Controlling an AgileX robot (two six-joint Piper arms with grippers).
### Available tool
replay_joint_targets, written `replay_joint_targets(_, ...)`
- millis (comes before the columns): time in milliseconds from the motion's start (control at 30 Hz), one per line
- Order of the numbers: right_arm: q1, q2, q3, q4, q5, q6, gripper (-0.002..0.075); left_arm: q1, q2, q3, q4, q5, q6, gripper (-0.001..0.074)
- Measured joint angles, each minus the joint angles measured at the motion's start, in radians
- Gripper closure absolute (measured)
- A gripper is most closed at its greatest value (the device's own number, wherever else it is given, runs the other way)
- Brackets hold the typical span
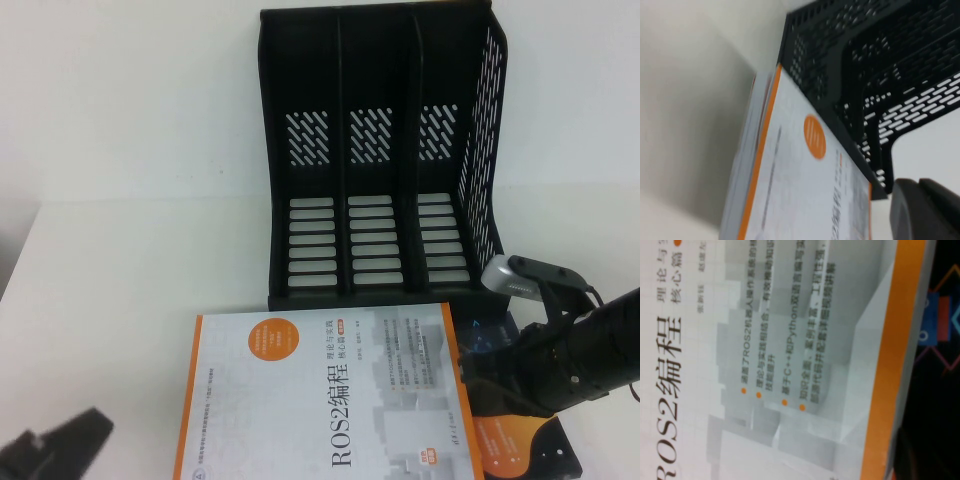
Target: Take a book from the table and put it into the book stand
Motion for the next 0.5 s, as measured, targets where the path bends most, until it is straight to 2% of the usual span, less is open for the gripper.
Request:
replay_joint_targets(300,0.0,0.0,0.0,0.01,0.0,0.0,0.0724,0.0,-0.173,0.152,0.0,0.03,-0.278,0.0738)
replay_joint_targets(500,0.0,0.004,0.0,0.036,-0.004,0.0,0.0724,0.0,-0.187,0.152,0.0,0.095,-0.332,0.0738)
